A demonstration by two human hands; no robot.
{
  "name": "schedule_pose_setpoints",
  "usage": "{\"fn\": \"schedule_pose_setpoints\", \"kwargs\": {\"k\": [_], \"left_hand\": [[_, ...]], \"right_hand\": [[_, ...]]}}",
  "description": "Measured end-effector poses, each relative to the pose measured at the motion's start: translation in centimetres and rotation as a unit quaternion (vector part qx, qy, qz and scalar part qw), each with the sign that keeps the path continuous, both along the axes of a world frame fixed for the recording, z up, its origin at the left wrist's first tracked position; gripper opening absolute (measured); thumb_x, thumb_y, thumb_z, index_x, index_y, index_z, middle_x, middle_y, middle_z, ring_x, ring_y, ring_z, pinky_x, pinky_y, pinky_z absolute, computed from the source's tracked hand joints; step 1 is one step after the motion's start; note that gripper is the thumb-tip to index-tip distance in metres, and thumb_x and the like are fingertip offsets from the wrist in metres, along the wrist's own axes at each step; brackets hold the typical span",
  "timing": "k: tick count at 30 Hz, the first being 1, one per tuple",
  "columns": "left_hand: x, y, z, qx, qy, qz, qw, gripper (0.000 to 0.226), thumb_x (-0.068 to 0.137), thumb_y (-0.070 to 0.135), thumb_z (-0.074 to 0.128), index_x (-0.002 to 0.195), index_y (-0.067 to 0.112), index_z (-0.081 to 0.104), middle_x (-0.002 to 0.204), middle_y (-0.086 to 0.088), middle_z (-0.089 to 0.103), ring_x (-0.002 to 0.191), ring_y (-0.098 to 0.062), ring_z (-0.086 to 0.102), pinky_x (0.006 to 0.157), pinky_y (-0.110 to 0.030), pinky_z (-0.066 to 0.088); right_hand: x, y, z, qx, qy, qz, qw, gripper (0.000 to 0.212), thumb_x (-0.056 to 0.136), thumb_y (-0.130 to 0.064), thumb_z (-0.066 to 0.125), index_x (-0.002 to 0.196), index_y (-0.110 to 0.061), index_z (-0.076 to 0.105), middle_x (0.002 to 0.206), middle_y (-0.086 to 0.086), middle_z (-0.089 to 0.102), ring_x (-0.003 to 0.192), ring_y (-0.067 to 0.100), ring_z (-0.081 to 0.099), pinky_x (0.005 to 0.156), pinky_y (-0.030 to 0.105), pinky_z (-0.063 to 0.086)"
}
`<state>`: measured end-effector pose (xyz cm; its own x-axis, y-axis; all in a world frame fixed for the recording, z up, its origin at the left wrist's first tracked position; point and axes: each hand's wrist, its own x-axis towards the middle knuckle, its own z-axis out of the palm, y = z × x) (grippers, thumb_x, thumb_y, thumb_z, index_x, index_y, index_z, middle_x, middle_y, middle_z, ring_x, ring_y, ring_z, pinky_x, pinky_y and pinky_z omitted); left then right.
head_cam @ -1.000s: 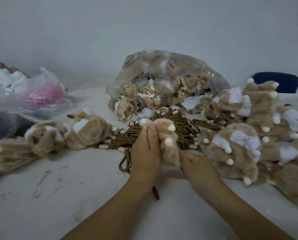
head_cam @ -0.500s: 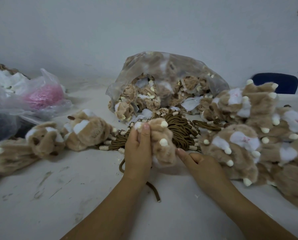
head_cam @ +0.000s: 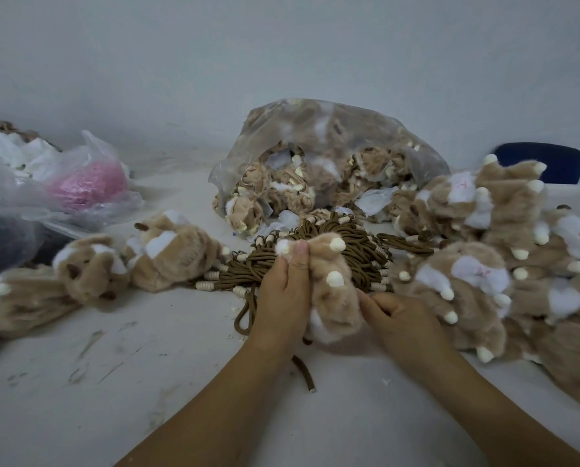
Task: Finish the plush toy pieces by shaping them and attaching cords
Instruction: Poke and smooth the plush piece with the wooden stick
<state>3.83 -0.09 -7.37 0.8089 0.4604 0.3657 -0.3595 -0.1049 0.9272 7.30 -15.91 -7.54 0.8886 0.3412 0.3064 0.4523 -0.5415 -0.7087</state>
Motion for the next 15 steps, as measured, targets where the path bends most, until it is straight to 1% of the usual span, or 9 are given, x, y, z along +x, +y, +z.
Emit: {"fn": "schedule_pose_setpoints", "kwargs": {"k": [2,3,4,5,7,9,11,13,15], "left_hand": [[-0.1,-0.7,0.2,0.009,0.007,-0.024,1.000,0.037,0.099,0.048,0.038,0.083,0.050,0.071,0.084,0.032,0.070,0.087,0.015,0.064,0.073,-0.003,0.045],[-0.2,-1.1,0.3,0.015,0.012,-0.032,0.999,0.040,0.102,0.043,0.037,0.081,0.057,0.069,0.083,0.044,0.064,0.086,0.024,0.058,0.071,0.004,0.040],[-0.2,-1.3,0.5,0.018,0.018,-0.042,0.999,0.043,0.103,0.042,0.037,0.080,0.064,0.066,0.081,0.050,0.059,0.086,0.030,0.053,0.071,0.006,0.037],[-0.1,-1.4,0.5,0.015,0.022,-0.048,0.999,0.042,0.101,0.045,0.037,0.080,0.069,0.064,0.082,0.050,0.059,0.087,0.030,0.053,0.072,0.006,0.037],[0.2,-1.3,0.2,-0.004,0.017,-0.052,0.998,0.030,0.093,0.055,0.038,0.085,0.064,0.066,0.090,0.038,0.067,0.093,0.019,0.060,0.082,-0.003,0.044],[0.4,-0.9,-0.3,-0.011,0.008,-0.051,0.999,0.028,0.088,0.058,0.039,0.088,0.060,0.067,0.096,0.029,0.070,0.098,0.009,0.064,0.086,-0.011,0.048],[0.4,-0.7,-0.5,-0.013,-0.011,-0.040,0.999,0.029,0.092,0.056,0.041,0.094,0.048,0.069,0.096,0.022,0.072,0.095,0.004,0.066,0.081,-0.013,0.050],[0.5,-0.5,-0.8,-0.021,-0.043,-0.019,0.999,0.032,0.096,0.053,0.042,0.099,0.030,0.065,0.090,0.015,0.071,0.088,-0.001,0.066,0.074,-0.016,0.052],[0.6,-0.2,-0.9,-0.019,-0.059,0.000,0.998,0.035,0.098,0.050,0.040,0.104,0.024,0.062,0.094,0.011,0.070,0.089,-0.003,0.066,0.075,-0.019,0.052]], "right_hand": [[0.2,-0.1,0.0,0.002,0.005,0.017,1.000,0.055,0.087,-0.049,0.054,0.061,-0.001,0.049,0.055,0.003,0.041,0.053,0.006,0.035,0.050,0.027,0.028],[0.2,0.0,-0.1,0.012,0.017,0.024,0.999,0.051,0.088,-0.042,0.055,0.067,0.005,0.054,0.058,0.009,0.046,0.058,0.008,0.039,0.053,0.029,0.031],[0.2,0.1,-0.2,0.028,0.029,0.028,0.999,0.048,0.089,-0.036,0.055,0.072,0.009,0.056,0.061,0.017,0.050,0.061,0.011,0.041,0.055,0.029,0.032],[0.2,0.2,-0.5,0.045,0.043,0.028,0.998,0.047,0.090,-0.033,0.056,0.076,0.012,0.057,0.066,0.025,0.054,0.063,0.013,0.042,0.058,0.030,0.032],[0.0,0.6,-1.0,0.067,0.074,0.019,0.995,0.045,0.092,-0.032,0.056,0.082,0.013,0.059,0.068,0.027,0.054,0.064,0.013,0.042,0.059,0.029,0.032],[-0.2,1.0,-1.3,0.071,0.103,0.005,0.992,0.049,0.090,-0.038,0.054,0.080,0.009,0.061,0.061,0.011,0.049,0.059,0.011,0.040,0.055,0.028,0.029],[-0.2,1.3,-1.3,0.063,0.103,-0.008,0.993,0.055,0.087,-0.047,0.053,0.071,0.006,0.058,0.055,0.002,0.043,0.051,0.007,0.034,0.049,0.027,0.027],[0.0,1.2,-1.3,0.044,0.080,-0.020,0.996,0.059,0.086,-0.050,0.052,0.066,0.004,0.055,0.051,-0.001,0.038,0.046,0.005,0.029,0.045,0.024,0.025],[0.2,1.0,-1.2,0.030,0.071,-0.023,0.997,0.062,0.085,-0.053,0.051,0.064,0.004,0.050,0.050,-0.001,0.034,0.046,0.007,0.028,0.047,0.028,0.025]]}}
